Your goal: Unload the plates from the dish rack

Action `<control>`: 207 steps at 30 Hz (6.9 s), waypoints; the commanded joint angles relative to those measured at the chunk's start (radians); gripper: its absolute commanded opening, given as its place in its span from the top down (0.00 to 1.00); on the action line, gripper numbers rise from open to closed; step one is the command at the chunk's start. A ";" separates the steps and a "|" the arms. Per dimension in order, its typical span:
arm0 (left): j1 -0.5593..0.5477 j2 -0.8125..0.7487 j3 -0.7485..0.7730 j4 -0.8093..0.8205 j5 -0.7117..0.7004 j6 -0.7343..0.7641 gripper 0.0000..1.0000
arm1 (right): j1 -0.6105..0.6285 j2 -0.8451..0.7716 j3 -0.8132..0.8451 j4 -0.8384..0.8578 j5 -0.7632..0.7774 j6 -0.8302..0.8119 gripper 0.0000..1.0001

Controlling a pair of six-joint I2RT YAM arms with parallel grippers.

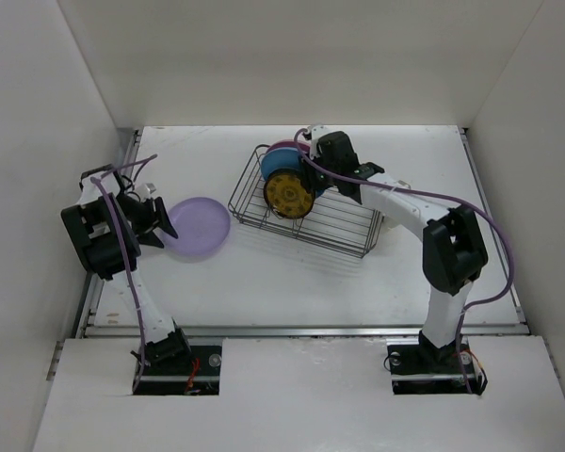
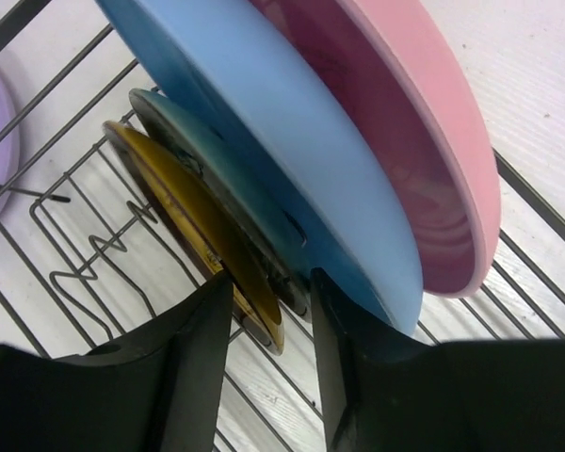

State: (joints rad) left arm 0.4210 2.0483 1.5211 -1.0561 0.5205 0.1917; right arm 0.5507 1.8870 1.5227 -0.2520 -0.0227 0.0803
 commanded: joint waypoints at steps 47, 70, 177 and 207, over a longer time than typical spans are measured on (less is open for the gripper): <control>-0.033 -0.258 0.091 -0.113 -0.103 0.002 0.49 | 0.029 0.067 0.034 0.010 0.009 -0.050 0.81; -0.033 -0.280 0.129 -0.122 -0.083 0.020 0.49 | 0.175 -0.246 -0.012 -0.151 -0.425 -0.177 1.00; -0.042 -0.313 0.109 -0.182 -0.097 0.031 0.47 | 0.317 0.101 0.149 -0.426 -0.479 -0.274 0.90; -0.042 -0.366 0.100 -0.145 -0.152 0.051 0.43 | 0.186 -0.096 0.262 -0.108 0.331 0.030 0.22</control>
State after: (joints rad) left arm 0.3813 1.7439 1.6272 -1.1954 0.3882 0.2195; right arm 0.7830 1.7077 1.7058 -0.3653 0.0742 0.0242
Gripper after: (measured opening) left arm 0.571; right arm 0.787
